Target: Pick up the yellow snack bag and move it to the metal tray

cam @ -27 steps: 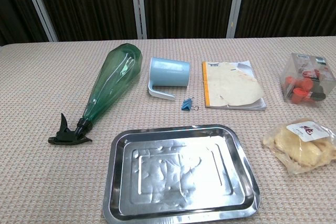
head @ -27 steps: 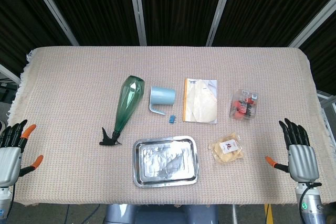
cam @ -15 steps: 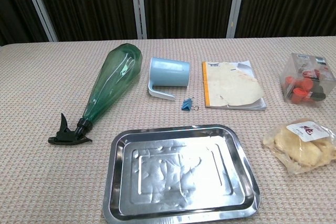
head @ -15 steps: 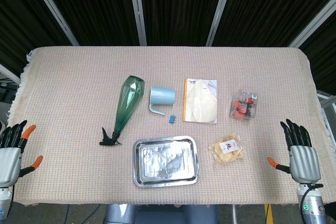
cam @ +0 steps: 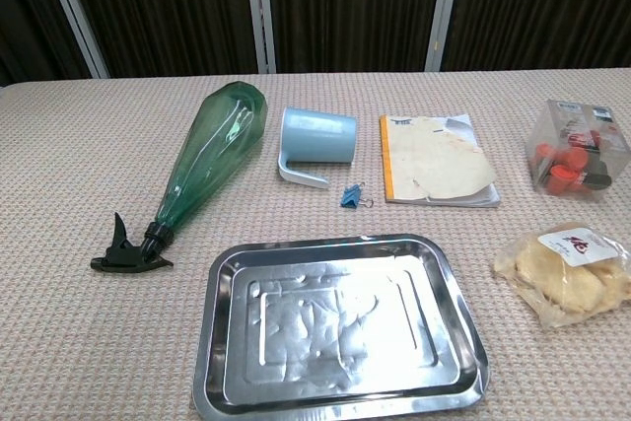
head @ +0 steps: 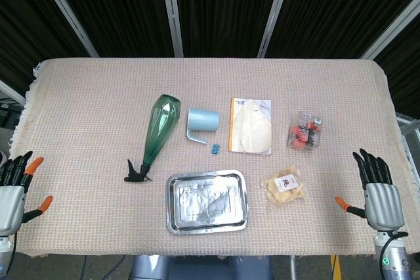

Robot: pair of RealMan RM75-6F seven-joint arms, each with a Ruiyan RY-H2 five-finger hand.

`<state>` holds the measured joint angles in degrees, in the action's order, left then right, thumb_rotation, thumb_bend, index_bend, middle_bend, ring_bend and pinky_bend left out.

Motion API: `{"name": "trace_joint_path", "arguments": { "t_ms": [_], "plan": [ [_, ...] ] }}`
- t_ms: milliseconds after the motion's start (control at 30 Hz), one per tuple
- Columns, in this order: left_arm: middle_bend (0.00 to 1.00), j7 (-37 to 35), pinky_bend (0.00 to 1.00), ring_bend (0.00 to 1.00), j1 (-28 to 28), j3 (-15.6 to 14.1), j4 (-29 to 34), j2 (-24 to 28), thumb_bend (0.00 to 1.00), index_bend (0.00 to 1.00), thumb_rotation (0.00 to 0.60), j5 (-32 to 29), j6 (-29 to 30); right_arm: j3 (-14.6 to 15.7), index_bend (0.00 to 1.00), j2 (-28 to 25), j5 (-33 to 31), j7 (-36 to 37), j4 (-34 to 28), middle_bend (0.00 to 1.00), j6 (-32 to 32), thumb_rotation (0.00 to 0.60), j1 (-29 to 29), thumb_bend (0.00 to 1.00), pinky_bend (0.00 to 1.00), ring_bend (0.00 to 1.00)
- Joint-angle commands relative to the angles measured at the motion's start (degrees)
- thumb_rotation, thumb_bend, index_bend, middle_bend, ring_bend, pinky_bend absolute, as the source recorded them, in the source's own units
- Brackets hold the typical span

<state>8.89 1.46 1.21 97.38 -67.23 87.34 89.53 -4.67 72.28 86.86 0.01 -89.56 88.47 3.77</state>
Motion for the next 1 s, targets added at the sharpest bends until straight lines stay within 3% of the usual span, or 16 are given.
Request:
{"name": "trace_joint_path", "arguments": {
  "t_ms": [33, 467, 767, 1000],
  "plan": [
    [0.00, 0.03, 0.00, 0.00, -0.01, 0.01, 0.13, 0.06, 0.23, 0.12, 0.600, 0.16, 0.12, 0.14, 0.03, -0.02, 0.29, 0.71, 0.23, 0.00, 0.09, 0.600, -0.05, 0.01, 0.00, 0.00],
    [0.00, 0.12, 0.00, 0.00, 0.16, -0.03, 0.21, 0.30, 0.23, 0.12, 0.600, -0.09, -0.60, 0.68, 0.05, -0.57, 1.39, 1.76, 0.25, 0.01, -0.98, 0.600, 0.54, 0.05, 0.00, 0.00],
    [0.00, 0.27, 0.00, 0.00, 0.57, 0.40, 0.38, 0.61, 0.23, 0.12, 0.600, -0.07, -0.84, 1.82, 0.07, -3.60, 3.70, 3.75, -0.60, 0.02, -11.74, 0.600, 6.90, 0.06, 0.00, 0.00],
    [0.00, 0.41, 0.00, 0.00, 0.63, 0.56, 0.41, 0.88, 0.23, 0.12, 0.600, -0.69, -1.18, 1.80, 0.08, -2.76, 3.41, 2.94, 0.13, 0.02, -20.18, 0.600, 12.19, 0.06, 0.00, 0.00]
  ]
}}
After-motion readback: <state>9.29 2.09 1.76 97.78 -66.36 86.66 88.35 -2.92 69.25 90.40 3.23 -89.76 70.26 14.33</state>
